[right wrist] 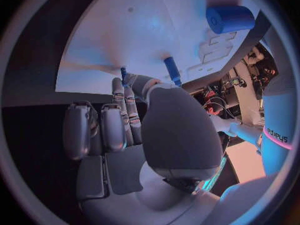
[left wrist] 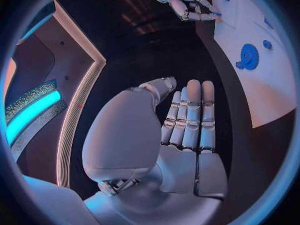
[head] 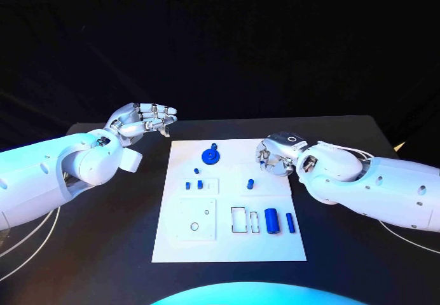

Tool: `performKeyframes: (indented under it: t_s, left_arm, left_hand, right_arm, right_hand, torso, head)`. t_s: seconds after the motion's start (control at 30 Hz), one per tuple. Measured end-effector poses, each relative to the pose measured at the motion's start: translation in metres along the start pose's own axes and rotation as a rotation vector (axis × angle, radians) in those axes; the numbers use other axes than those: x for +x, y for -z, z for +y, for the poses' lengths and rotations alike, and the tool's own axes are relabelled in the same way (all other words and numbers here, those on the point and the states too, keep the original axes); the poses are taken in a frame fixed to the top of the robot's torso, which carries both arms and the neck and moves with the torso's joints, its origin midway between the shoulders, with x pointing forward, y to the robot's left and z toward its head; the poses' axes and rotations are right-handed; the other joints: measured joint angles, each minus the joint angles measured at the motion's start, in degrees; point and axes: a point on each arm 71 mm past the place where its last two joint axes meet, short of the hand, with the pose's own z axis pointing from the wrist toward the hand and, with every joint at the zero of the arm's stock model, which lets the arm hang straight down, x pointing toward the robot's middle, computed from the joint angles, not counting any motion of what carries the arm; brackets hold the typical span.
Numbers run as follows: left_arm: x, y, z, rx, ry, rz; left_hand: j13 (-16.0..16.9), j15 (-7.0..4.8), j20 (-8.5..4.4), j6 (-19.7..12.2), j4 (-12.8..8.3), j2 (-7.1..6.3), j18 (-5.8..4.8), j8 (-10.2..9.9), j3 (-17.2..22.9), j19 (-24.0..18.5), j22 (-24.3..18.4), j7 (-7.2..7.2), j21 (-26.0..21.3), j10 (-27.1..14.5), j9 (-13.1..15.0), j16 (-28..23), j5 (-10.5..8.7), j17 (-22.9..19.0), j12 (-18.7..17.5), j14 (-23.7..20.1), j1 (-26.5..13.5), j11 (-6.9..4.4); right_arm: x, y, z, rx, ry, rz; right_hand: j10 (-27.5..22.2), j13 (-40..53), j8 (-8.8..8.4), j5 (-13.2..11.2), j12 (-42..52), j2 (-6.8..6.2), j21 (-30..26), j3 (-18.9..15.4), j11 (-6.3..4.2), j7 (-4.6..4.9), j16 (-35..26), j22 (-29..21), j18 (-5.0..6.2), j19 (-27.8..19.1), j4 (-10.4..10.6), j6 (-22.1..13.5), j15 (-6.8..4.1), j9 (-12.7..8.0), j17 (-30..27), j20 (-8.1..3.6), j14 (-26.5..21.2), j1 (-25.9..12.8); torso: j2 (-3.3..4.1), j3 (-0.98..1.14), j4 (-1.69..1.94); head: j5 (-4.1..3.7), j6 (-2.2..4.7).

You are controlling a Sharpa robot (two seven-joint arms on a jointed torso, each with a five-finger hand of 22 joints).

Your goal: Assemble the parts on the task board

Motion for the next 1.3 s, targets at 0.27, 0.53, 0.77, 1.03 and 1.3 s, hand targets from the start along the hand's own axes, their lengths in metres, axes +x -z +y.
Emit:
performKeyframes:
  t_s: [0.27,0.53,0.77,1.03,1.3]
  left_arm:
    - [-0.001,0.0,0.0,-0.002,-0.002,-0.005]
    - [0.0,0.0,0.001,-0.002,-0.002,-0.006]
    - [0.002,0.0,0.001,-0.003,-0.001,-0.004]
    - [0.004,-0.001,0.001,-0.001,0.0,-0.001]
    - [0.008,-0.002,0.001,0.0,0.002,0.001]
  left_hand:
    - [-0.05,0.0,0.2,-0.21,0.0,0.06,-0.01,0.0,0.0,-0.21,0.0,-0.2,-0.26,-0.21,-0.01,0.0,0.0,-0.06,0.0,0.0,-0.06,0.21]
    - [-0.05,0.0,0.2,-0.21,0.0,0.06,0.0,0.0,0.0,-0.2,0.0,-0.2,-0.26,-0.21,0.0,0.0,0.0,-0.06,0.0,0.0,-0.06,0.21]
    - [-0.1,0.0,0.2,-0.21,0.0,0.06,0.0,0.0,0.0,-0.2,-0.06,-0.2,-0.26,-0.41,0.0,0.0,0.0,-0.05,0.0,0.0,-0.06,0.01]
    - [-0.1,0.0,0.2,-0.2,0.0,0.06,-0.01,0.0,0.0,-0.2,-0.06,-0.2,-0.26,-0.41,0.0,0.0,0.0,-0.05,0.0,0.0,-0.06,0.01]
    - [-0.1,0.0,0.2,-0.2,-0.09,0.06,-0.01,0.0,-0.09,-0.2,-0.05,-0.2,-0.26,-0.4,0.01,0.0,0.0,-0.13,0.0,0.0,-0.06,0.01]
  right_arm:
    - [-0.011,0.005,0.001,-0.01,-0.043,-0.032]
    - [-0.018,0.008,0.034,-0.1,-0.112,-0.058]
    - [-0.021,0.008,0.081,-0.222,-0.181,-0.085]
    - [-0.011,0.006,0.11,-0.295,-0.222,-0.075]
    - [0.01,0.002,0.126,-0.327,-0.236,-0.041]
  right_hand:
    - [-0.01,0.08,-0.01,-0.08,0.14,0.22,-0.01,0.02,-0.01,-0.01,0.22,-0.01,0.0,0.0,-0.01,-0.01,0.01,0.06,0.0,0.0,0.0,0.07]
    - [-0.02,0.06,-0.02,-0.14,0.14,0.22,-0.02,1.34,-0.02,0.11,0.22,-0.01,0.0,0.0,-1.34,0.11,0.02,0.24,0.05,0.0,0.01,0.07]
    - [-0.02,0.04,-0.04,-0.13,0.12,0.21,-0.04,1.98,-0.02,0.11,0.22,-0.02,0.0,0.0,-1.98,0.11,0.02,0.24,0.09,0.0,0.01,0.07]
    - [-0.02,0.04,-0.14,-0.13,-0.09,0.2,-0.04,2.05,-0.03,0.11,0.22,-0.02,0.0,-0.01,-2.05,0.11,0.03,0.17,0.1,0.0,0.02,0.07]
    - [-0.03,0.3,-0.15,-0.14,-0.1,0.19,0.33,2.14,-0.03,0.1,0.45,-0.03,0.0,-0.01,-2.14,0.1,0.04,0.25,0.25,0.0,0.03,0.08]
  torso:
    - [0.01,-0.04,0.0]
    - [0.02,-0.04,-0.02]
    - [-0.01,-0.04,-0.01]
    - [0.02,-0.11,0.02]
    - [-0.02,-0.08,-0.05]
  head:
    - [-0.01,0.02]
    - [0.44,0.15]
    - [1.23,0.33]
    - [2.6,0.15]
    - [4.3,-0.44]
